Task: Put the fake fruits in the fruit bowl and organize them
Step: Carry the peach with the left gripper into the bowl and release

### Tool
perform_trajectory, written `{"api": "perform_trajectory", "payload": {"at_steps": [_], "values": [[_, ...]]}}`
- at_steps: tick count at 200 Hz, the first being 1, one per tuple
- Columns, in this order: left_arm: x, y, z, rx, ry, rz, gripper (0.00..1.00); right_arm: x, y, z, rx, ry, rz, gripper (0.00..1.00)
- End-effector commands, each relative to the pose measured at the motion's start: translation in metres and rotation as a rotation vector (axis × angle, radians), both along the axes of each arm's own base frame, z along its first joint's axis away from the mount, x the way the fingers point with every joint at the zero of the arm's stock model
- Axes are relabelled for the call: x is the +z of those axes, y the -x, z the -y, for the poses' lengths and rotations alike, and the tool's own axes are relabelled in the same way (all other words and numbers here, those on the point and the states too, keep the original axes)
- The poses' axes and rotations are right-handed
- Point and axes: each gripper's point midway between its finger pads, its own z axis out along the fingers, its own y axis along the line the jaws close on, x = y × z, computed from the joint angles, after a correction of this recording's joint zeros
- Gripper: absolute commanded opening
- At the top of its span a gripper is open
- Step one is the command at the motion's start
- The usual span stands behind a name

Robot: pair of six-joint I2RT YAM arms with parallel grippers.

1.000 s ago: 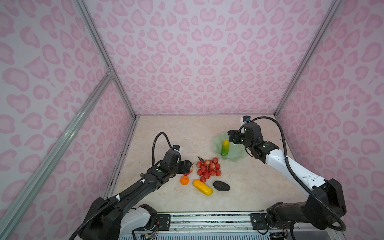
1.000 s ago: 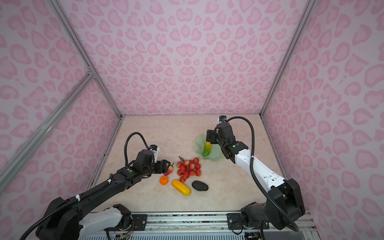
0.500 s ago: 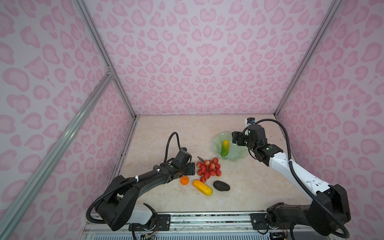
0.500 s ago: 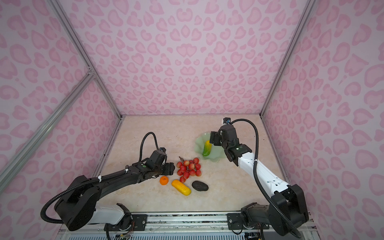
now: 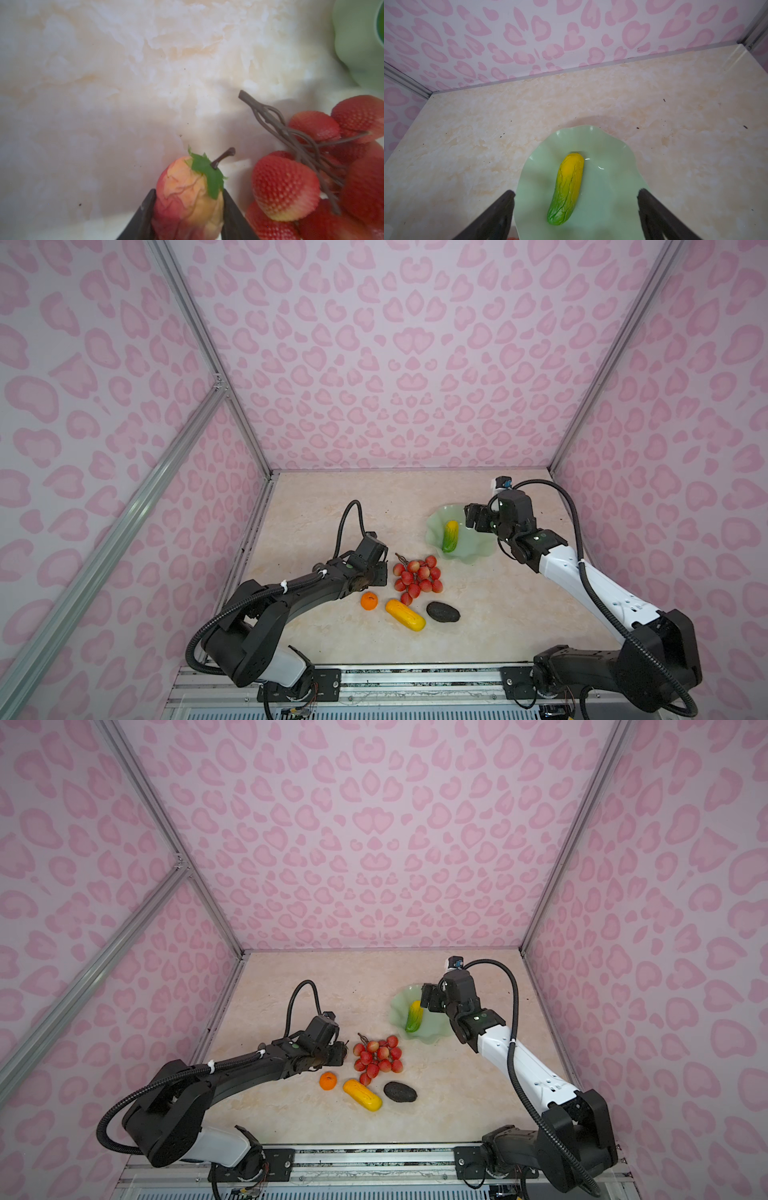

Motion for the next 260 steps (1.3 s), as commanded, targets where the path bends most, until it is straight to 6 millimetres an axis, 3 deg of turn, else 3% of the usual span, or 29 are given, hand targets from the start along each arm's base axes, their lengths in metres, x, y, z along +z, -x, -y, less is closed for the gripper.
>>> {"api": "perform_trajectory", "payload": {"at_steps": [1,35,61,95,141,167,199,220,233,260], "values": [[0.035,-0.013,0.008,-0.055,0.008,0.085,0.42,0.0,0.001,0.002,-0.006,-0.02,0.005,0.92],[0.102,-0.039,0.041,-0.178,0.054,0.217,0.42,0.009,0.002,0.006,-0.017,-0.027,0.029,0.92],[0.122,-0.064,0.085,-0.258,0.111,0.244,0.42,0.011,0.007,0.009,-0.023,-0.03,0.026,0.92],[0.111,-0.1,0.139,-0.315,0.124,0.232,0.42,0.007,0.018,0.01,-0.021,-0.065,0.009,0.92],[0.08,-0.127,0.183,-0.339,0.176,0.165,0.42,-0.013,0.036,0.003,0.022,-0.11,-0.047,0.91],[0.057,-0.131,0.194,-0.333,0.182,0.116,0.42,-0.02,0.042,0.006,0.02,-0.108,-0.063,0.91],[0.045,-0.13,0.203,-0.322,0.206,0.082,0.43,-0.03,0.049,0.006,0.027,-0.105,-0.09,0.91],[0.038,-0.128,0.206,-0.314,0.219,0.052,0.49,-0.037,0.053,0.004,0.041,-0.107,-0.119,0.91],[0.039,-0.127,0.208,-0.314,0.232,0.042,0.55,-0.042,0.056,0.003,0.05,-0.103,-0.134,0.91],[0.06,-0.127,0.212,-0.319,0.272,0.071,0.59,-0.048,0.062,0.004,0.067,-0.08,-0.16,0.9]]}}
